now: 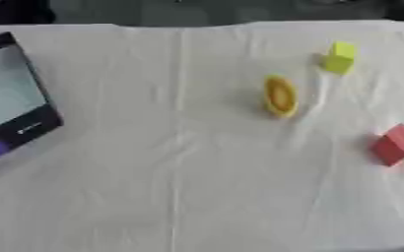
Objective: Pick up the objects with one hand, pass them to the other hand, and then place them into the box on the other side of the table.
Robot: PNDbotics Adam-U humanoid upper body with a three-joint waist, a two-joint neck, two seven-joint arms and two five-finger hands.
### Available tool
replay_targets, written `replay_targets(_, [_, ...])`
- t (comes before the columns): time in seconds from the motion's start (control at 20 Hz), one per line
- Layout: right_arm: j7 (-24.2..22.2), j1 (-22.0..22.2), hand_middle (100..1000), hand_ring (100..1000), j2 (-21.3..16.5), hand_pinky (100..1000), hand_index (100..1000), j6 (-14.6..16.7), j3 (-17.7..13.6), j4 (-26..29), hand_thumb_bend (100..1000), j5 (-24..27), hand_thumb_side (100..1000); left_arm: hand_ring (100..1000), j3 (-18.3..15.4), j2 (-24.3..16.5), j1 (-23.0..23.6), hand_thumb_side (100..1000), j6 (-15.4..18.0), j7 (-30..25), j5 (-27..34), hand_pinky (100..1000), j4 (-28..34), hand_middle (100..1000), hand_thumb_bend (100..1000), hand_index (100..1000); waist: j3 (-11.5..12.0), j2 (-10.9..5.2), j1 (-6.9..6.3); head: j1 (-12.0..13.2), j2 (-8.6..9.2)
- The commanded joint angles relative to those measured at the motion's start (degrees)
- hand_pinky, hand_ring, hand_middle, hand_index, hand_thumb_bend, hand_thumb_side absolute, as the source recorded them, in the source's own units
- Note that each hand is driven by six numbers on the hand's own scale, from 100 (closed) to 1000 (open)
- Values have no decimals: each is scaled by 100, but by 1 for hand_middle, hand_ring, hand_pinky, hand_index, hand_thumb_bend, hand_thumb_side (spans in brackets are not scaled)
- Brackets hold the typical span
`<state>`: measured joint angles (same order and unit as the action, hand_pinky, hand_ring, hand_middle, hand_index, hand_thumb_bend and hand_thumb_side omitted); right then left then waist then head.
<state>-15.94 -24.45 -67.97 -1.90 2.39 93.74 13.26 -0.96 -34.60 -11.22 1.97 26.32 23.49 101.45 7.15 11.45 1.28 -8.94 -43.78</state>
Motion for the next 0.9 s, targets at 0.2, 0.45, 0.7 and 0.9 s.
replay_targets(0.2, [-855,10,907,889,-564,979,925,323,-301,233,689,-827,199,861,-61,-128,24,545,0,29,-69,828,21,874,1000,898,-54,-15,102,51,-34])
replay_targets(0.45, [-1224,82,905,912,-732,990,912,454,-406,435,642,-1409,209,860,-67,-165,59,546,5,37,-82,827,34,874,1000,897,-88,-32,119,90,-34])
replay_targets(0.7, [-1645,319,901,930,-938,999,914,606,-418,799,619,-1962,183,860,-114,-223,146,544,24,98,-95,826,42,874,1000,896,-150,-37,167,158,-34])
replay_targets(0.9, [-1788,547,890,929,-1020,999,916,726,-391,1214,716,-2397,151,860,-103,-228,152,543,25,103,-78,826,46,874,1000,896,-191,-31,178,108,-34])
